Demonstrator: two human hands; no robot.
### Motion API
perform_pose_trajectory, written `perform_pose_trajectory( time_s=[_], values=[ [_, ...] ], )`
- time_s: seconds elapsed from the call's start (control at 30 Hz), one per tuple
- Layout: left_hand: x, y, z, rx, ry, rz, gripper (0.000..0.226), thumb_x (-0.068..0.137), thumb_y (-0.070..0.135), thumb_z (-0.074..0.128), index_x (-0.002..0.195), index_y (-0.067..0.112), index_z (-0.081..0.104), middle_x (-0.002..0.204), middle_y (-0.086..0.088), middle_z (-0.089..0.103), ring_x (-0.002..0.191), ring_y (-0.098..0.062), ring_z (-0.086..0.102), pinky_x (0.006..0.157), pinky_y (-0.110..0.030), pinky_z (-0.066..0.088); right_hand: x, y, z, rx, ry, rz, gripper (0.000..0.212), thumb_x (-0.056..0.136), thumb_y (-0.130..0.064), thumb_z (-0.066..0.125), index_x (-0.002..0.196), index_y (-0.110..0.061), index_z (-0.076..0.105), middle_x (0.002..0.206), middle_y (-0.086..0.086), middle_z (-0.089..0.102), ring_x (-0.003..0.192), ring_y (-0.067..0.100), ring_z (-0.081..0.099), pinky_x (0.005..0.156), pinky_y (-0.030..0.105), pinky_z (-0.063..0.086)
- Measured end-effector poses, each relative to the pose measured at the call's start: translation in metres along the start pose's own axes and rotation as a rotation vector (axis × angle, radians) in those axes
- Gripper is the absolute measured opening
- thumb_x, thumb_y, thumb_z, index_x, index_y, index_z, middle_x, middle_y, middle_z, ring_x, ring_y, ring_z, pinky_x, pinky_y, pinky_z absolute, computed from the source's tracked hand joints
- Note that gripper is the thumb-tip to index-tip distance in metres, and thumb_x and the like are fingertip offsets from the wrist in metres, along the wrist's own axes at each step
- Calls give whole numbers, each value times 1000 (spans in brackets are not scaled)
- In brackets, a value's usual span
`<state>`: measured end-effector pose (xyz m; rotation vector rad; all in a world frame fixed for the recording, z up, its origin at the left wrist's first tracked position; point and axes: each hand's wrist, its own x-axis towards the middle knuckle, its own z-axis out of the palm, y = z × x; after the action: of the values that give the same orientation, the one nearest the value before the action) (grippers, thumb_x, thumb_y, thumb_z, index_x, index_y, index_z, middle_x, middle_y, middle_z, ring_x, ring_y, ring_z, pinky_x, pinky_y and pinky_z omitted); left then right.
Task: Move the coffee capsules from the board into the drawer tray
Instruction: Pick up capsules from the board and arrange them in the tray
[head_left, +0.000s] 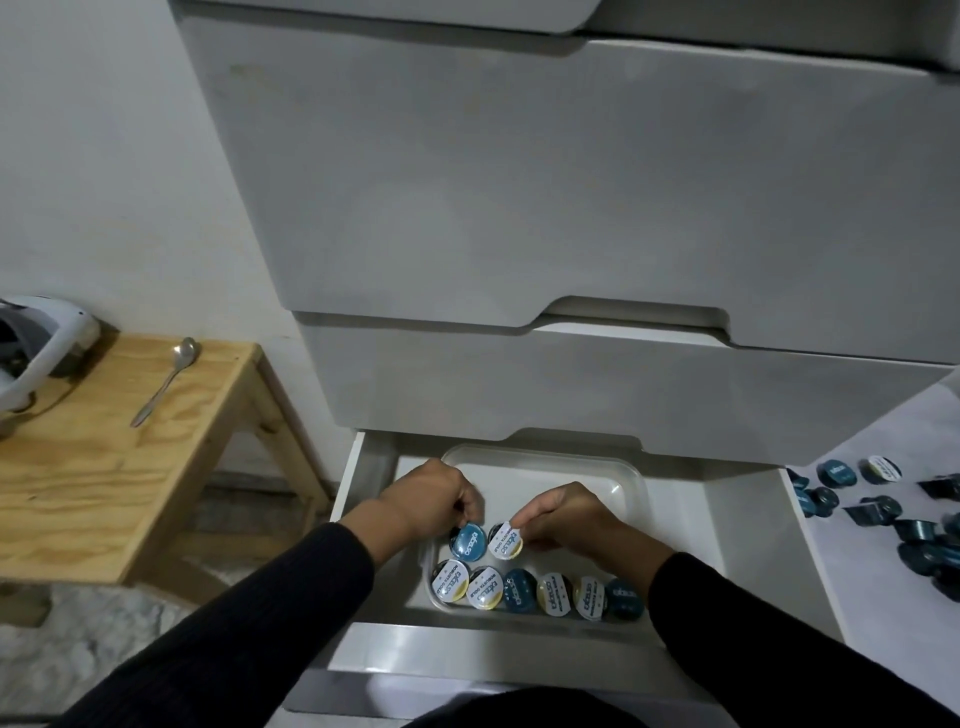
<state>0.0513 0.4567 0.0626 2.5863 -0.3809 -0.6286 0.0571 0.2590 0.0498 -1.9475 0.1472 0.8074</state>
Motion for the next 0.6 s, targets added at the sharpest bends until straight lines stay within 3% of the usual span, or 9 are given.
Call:
perform_pose_trajectory(
  time_s=[0.13, 0.33, 0.43, 0.53, 0.6],
  values=[
    [-4, 0, -2, 30, -25, 6, 18, 80, 4, 65, 92, 14, 74, 94, -3, 74, 90, -12, 65, 81, -15, 44, 2, 0, 4, -12, -35, -12, 13, 71, 5, 71, 71, -8, 73, 75, 13, 70, 63, 14, 65, 60, 19, 54],
    [-8, 4, -1, 40, -21, -14, 19, 77, 4, 69, 95, 12, 73, 99, -4, 73, 93, -14, 64, 79, -15, 43, 0, 0, 6, -59, -81, -32, 12, 70, 0, 73, 75, -11, 74, 91, 21, 72, 79, 20, 66, 84, 33, 56],
    [-10, 5, 0, 51, -5, -24, 20, 77, 6, 69, 95, 13, 73, 100, -3, 72, 94, -14, 64, 78, -14, 42, -4, -2, 5, -88, -124, -42, 12, 71, 1, 71, 80, -6, 73, 88, 19, 71, 77, 18, 65, 79, 28, 57],
    [-12, 5, 0, 44, 6, -44, 17, 78, 10, 70, 94, 14, 72, 99, -4, 72, 90, -12, 63, 83, -18, 48, -10, -3, 3, -75, -174, -62, 14, 75, 3, 66, 86, -5, 69, 79, 14, 68, 67, 13, 64, 64, 19, 55],
    [-16, 6, -1, 37, 29, -60, 13, 80, 17, 69, 93, 17, 71, 98, -3, 71, 86, -10, 59, 89, -25, 50, -13, -4, 3, -74, -178, -78, 17, 79, -1, 64, 92, -10, 64, 83, 16, 67, 70, 15, 63, 65, 21, 53]
  ],
)
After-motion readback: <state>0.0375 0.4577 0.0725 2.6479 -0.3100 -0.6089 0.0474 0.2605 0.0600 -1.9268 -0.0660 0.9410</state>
